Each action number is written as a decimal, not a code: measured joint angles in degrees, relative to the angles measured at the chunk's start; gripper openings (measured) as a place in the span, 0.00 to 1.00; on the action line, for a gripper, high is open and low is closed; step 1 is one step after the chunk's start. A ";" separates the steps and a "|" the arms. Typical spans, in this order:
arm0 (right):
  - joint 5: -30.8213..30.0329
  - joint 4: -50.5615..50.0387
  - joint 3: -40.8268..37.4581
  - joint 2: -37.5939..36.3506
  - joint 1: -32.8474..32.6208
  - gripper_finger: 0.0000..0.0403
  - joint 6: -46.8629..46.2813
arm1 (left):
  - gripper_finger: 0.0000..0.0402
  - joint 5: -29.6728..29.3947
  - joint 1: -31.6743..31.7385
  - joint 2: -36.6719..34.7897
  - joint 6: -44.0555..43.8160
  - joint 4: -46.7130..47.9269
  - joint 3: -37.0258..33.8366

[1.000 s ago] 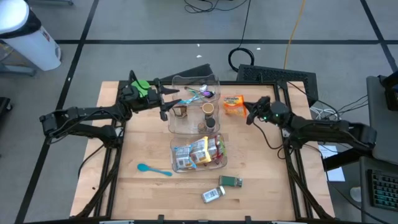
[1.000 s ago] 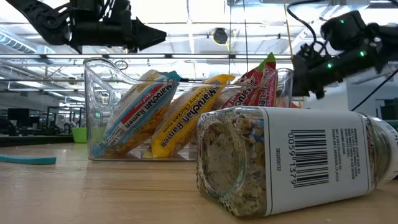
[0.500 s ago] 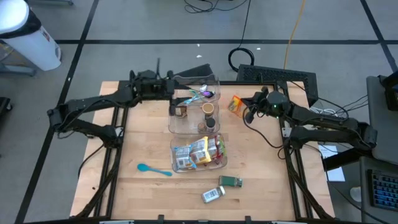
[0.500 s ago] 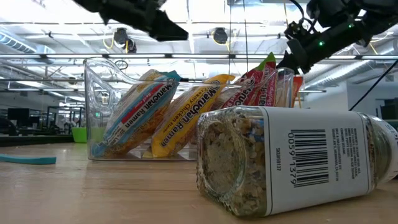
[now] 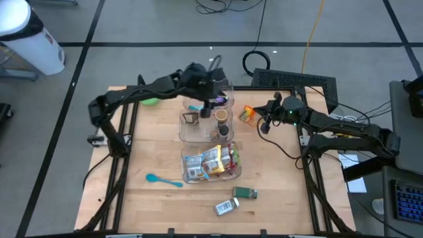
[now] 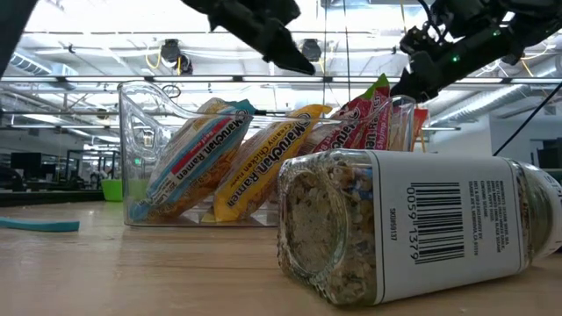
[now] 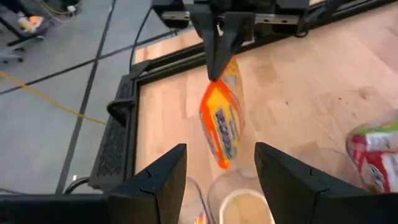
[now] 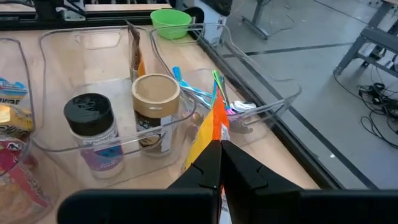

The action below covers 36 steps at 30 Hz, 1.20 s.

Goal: Pick & Place Food Item
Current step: Put the orange noodle pack into the bottom transparent bin

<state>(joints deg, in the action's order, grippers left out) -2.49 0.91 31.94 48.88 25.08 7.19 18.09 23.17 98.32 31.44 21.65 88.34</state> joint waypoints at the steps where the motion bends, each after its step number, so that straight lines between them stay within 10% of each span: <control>1: 0.37 0.04 0.00 0.00 -0.04 0.00 0.35 | 0.49 0.01 -0.16 1.53 0.40 0.92 2.03; 19: 5.59 1.40 0.02 0.00 -0.09 0.00 2.07 | 0.49 5.42 -2.93 19.70 3.39 5.68 21.52; 36: 5.67 7.53 0.02 -0.01 -2.36 0.00 2.93 | 0.49 7.47 -3.22 19.94 2.56 5.22 21.80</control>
<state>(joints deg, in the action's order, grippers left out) 3.18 8.44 31.97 48.87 22.72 10.12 25.56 19.94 118.26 34.00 26.87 110.15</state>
